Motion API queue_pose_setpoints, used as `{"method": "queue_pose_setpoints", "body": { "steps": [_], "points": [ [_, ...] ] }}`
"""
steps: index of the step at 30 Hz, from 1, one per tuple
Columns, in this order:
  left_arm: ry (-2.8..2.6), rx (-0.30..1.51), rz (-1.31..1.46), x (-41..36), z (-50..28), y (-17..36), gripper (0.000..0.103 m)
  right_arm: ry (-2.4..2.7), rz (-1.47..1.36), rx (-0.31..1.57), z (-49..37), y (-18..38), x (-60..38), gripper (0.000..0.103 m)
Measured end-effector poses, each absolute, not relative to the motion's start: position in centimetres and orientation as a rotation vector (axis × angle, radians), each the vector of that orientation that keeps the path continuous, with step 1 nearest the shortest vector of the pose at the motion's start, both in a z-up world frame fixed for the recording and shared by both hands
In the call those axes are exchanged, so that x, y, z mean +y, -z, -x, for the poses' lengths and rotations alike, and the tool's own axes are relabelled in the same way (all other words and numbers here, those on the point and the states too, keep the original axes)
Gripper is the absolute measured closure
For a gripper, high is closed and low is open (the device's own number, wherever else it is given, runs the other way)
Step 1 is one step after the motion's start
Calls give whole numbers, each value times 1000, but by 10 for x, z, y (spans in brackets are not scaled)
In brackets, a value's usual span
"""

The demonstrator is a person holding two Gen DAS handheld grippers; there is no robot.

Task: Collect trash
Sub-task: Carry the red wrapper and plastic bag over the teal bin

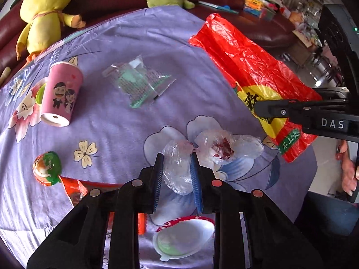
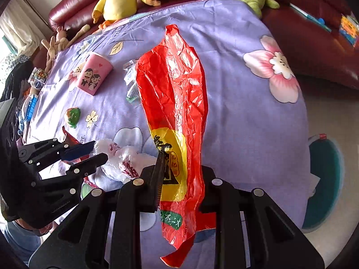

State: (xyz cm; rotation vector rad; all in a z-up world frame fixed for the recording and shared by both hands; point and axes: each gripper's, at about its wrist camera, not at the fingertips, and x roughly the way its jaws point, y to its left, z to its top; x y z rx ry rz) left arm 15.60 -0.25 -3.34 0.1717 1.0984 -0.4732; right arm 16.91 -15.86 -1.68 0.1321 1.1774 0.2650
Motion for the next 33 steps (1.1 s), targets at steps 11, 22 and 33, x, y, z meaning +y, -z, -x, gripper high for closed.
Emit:
{"method": "queue_pose_setpoints", "body": {
  "steps": [11, 22, 33],
  "points": [
    [398, 1033, -7, -38, -165, -13, 78, -130, -339, 1090, -130, 4, -283, 81],
    [532, 1050, -78, -183, -155, -18, 78, 106, -494, 975, -63, 1, -436, 79],
    [654, 1093, -315, -328, -133, 18, 78, 171, -613, 959, -17, 28, -517, 78]
  ]
}}
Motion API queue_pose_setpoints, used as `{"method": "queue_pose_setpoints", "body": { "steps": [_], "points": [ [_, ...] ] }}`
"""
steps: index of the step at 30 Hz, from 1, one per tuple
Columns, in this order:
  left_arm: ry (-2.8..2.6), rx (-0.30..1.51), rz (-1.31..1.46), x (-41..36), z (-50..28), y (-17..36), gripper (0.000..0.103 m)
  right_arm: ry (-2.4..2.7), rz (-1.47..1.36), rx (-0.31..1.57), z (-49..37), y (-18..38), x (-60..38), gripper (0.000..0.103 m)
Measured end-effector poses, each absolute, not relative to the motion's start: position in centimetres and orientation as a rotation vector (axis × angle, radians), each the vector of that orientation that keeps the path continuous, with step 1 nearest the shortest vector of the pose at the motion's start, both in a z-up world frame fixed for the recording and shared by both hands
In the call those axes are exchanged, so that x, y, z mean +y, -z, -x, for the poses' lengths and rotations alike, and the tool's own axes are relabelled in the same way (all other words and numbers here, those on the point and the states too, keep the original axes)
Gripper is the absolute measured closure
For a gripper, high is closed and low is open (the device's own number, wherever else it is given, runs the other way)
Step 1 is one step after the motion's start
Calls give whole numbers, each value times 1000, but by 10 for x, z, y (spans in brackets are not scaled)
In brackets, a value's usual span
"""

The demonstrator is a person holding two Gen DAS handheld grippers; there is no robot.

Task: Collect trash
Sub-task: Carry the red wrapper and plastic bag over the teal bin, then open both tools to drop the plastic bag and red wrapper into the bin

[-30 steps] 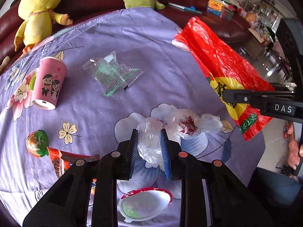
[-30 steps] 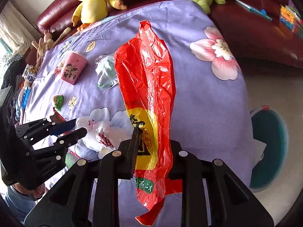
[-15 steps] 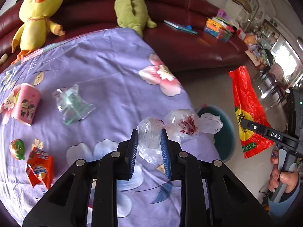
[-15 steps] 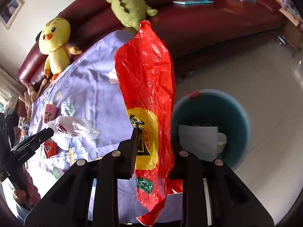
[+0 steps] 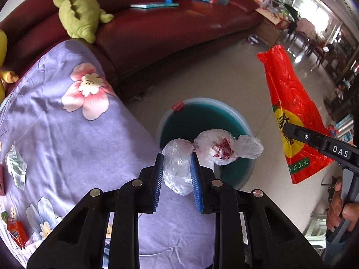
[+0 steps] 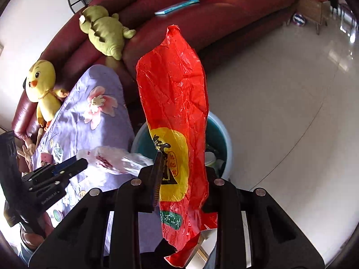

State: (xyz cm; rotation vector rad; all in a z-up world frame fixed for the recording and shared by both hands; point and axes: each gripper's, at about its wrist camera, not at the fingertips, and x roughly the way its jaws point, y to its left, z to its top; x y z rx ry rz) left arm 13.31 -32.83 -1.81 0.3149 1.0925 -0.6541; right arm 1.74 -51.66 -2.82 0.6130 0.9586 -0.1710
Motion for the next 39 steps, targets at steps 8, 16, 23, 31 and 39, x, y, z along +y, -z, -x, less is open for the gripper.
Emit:
{"method": "queue_pose_setpoints", "body": {
  "steps": [8, 16, 23, 31, 39],
  "points": [
    [659, 1139, -369, -367, -135, 45, 78, 166, -616, 977, -17, 40, -534, 77],
    [614, 1139, -382, -382, -149, 54, 77, 156, -629, 998, -29, 52, -543, 76],
    [578, 1123, -360, -392, -167, 61, 40, 150, -624, 1027, -40, 60, -540, 75],
    [580, 1140, -316, -377, -173, 60, 26, 131, -600, 1071, -55, 70, -530, 74],
    [578, 1139, -249, -342, -165, 49, 14, 87, -594, 1110, -74, 83, -511, 58]
  ]
}}
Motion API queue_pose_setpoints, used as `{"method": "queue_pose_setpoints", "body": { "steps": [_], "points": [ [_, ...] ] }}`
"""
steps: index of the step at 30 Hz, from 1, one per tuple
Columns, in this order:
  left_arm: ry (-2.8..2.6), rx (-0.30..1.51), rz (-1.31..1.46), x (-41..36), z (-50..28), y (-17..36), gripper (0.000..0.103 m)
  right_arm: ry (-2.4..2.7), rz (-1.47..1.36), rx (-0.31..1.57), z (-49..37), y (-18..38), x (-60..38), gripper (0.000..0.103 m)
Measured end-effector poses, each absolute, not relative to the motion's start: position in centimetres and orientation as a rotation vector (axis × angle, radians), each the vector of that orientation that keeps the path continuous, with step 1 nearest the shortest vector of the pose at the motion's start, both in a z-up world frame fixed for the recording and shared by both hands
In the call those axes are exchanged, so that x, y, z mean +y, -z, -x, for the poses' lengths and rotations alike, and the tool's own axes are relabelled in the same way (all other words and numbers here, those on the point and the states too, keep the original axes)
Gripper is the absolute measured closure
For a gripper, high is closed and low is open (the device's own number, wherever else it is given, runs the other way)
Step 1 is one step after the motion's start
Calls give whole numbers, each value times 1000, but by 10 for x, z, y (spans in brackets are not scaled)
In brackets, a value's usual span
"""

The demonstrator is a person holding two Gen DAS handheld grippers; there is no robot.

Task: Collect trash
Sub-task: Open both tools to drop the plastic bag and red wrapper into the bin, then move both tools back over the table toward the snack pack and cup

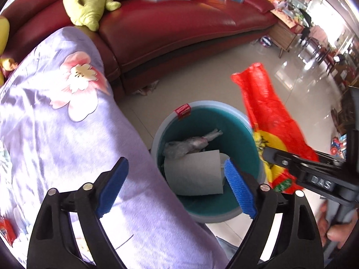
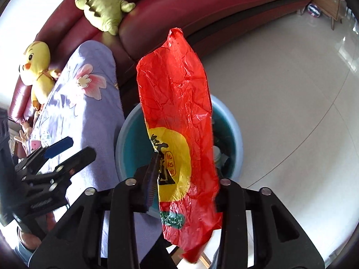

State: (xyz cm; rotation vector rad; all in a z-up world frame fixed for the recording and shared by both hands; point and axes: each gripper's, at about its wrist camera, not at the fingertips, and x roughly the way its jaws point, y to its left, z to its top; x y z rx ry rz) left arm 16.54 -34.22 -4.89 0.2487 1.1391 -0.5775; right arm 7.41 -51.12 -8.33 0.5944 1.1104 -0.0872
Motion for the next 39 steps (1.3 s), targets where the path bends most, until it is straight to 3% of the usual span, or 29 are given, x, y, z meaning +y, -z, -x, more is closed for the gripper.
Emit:
{"method": "queue_pose_setpoints", "body": {
  "steps": [2, 4, 10, 17, 39],
  "points": [
    [578, 1134, -239, -335, -162, 45, 13, 72, -598, 1108, -80, 87, -506, 40],
    [579, 1135, -232, -328, -162, 44, 13, 73, -594, 1115, -86, 91, -502, 33],
    [577, 1139, -212, -314, -160, 42, 13, 110, -613, 1156, -89, 103, -498, 33],
    [586, 1147, -186, -302, -155, 40, 13, 153, -596, 1176, -82, 99, -496, 24],
    [522, 1095, -87, -207, -126, 11, 4, 129, -507, 1165, -71, 46, -427, 20]
  ]
}}
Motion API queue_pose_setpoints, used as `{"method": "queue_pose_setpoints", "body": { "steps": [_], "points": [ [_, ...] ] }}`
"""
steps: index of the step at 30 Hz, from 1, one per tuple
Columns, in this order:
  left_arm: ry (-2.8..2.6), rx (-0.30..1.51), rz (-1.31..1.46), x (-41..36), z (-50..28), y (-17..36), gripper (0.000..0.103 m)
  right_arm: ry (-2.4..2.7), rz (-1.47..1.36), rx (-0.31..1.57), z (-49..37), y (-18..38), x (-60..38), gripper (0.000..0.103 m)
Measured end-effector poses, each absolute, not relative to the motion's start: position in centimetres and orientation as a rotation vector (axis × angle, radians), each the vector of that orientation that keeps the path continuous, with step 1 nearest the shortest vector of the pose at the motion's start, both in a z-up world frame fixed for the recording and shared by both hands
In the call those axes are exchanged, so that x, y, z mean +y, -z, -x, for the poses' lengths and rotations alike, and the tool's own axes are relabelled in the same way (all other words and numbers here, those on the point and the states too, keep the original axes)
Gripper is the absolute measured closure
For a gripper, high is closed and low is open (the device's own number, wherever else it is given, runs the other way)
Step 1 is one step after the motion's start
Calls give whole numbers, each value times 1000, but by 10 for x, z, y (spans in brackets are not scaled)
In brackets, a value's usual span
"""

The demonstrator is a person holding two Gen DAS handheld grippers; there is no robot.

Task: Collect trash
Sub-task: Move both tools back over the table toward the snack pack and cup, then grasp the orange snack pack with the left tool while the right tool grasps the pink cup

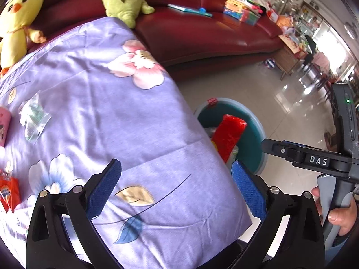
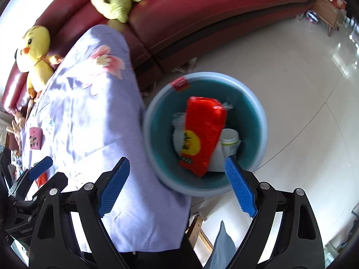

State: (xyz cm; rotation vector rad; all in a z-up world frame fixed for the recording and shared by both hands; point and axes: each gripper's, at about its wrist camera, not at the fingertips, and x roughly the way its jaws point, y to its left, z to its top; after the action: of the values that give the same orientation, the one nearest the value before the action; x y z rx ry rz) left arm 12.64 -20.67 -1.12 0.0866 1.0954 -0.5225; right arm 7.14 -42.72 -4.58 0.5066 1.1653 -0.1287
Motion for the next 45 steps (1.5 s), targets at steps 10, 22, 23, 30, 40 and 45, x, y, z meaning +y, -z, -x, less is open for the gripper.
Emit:
{"method": "queue_pose_setpoints", "body": {
  "steps": [10, 22, 23, 30, 40, 45],
  "points": [
    [396, 1083, 4, -115, -120, 9, 4, 37, -407, 1185, -89, 27, -350, 20],
    [183, 1052, 108, 29, -116, 12, 4, -87, -265, 1245, -116, 26, -241, 20],
    [163, 1049, 113, 39, -116, 13, 4, -97, -252, 1252, -118, 26, -232, 20],
    [55, 1079, 147, 96, -133, 30, 4, -158, -178, 1286, -134, 31, -184, 20],
    [83, 1143, 128, 96, -164, 59, 4, -169, -124, 1328, -156, 40, -158, 20],
    [93, 1165, 102, 90, -175, 71, 4, -175, -100, 1338, -169, 44, -145, 20]
  ]
}}
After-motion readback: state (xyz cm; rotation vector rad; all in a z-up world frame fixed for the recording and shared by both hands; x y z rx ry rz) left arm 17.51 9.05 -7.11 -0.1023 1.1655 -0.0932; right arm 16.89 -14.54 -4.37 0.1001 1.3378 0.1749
